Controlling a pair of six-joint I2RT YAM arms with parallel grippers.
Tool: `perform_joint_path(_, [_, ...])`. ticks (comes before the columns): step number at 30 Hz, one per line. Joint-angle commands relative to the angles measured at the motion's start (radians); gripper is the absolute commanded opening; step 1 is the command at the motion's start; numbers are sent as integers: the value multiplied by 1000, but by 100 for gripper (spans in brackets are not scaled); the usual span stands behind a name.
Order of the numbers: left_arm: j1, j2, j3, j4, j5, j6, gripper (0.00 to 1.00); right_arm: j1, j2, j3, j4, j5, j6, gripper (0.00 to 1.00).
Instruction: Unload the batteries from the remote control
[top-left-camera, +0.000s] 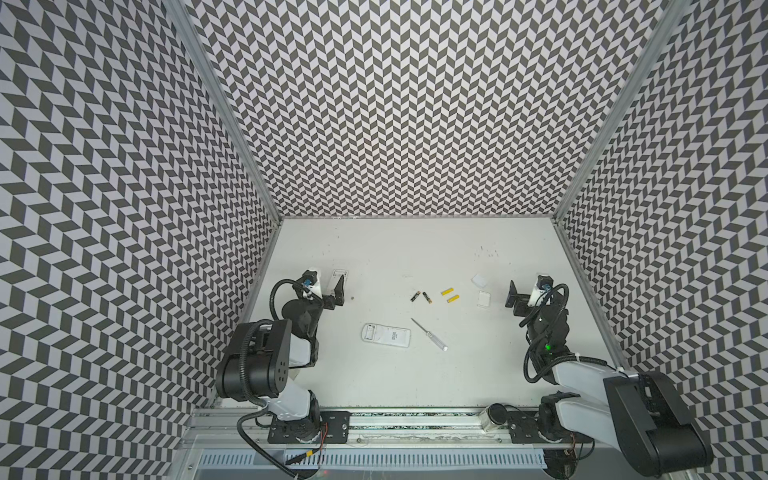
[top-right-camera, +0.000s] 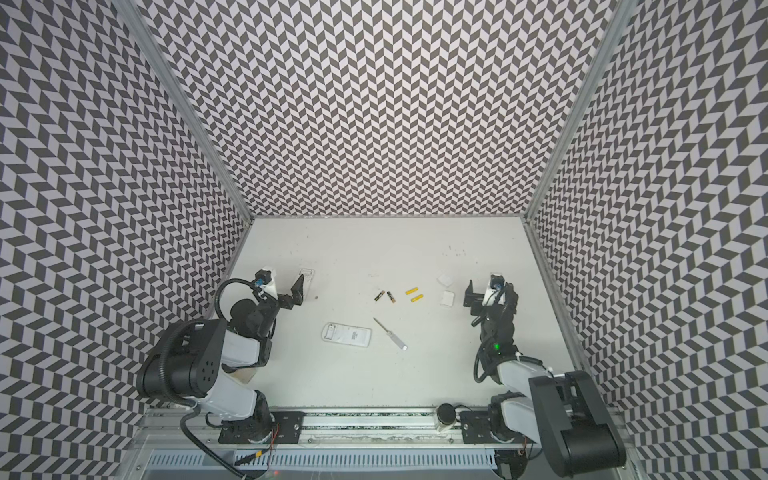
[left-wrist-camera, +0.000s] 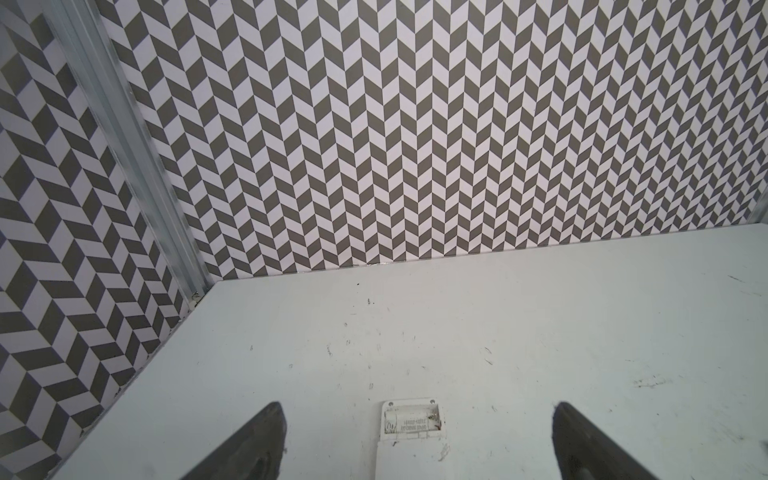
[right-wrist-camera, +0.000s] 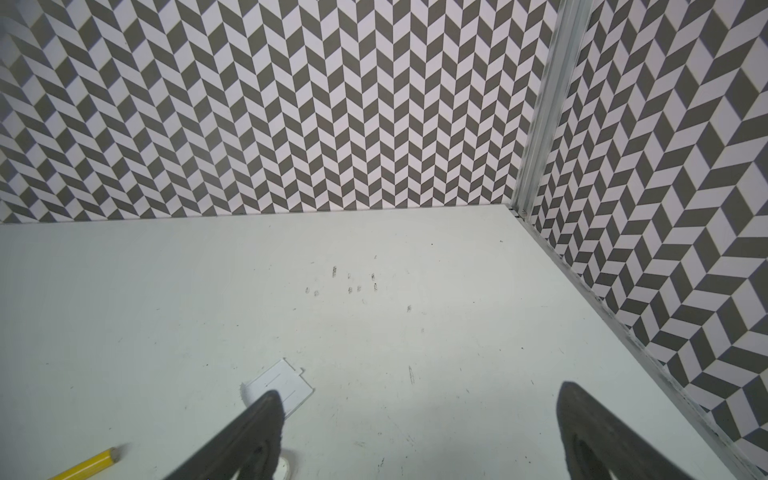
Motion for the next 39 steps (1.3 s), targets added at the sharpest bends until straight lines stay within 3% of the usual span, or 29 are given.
perform_joint_path(1, [11, 16, -17, 65, 37, -23, 100, -4, 50, 44, 83, -27, 7, 99])
perform_joint_path(9, [12, 17, -17, 66, 39, -24, 100, -3, 178, 147, 110, -65, 2, 99])
perform_joint_path(21, [11, 16, -17, 66, 39, -25, 100, 0, 181, 181, 33, -90, 5, 99])
perform_joint_path(24, [11, 13, -17, 63, 39, -24, 100, 2, 197, 170, 94, -109, -42, 99])
perform_joint_path(27, [11, 15, -17, 63, 39, -23, 100, -4, 242, 129, 222, -50, -16, 100])
perform_joint_path(31, [11, 12, -16, 58, 37, -23, 100, -16, 312, 77, 424, -86, -18, 100])
perform_joint_path(39, [10, 12, -13, 52, 34, -23, 100, -88, 330, 104, 344, -196, 29, 99])
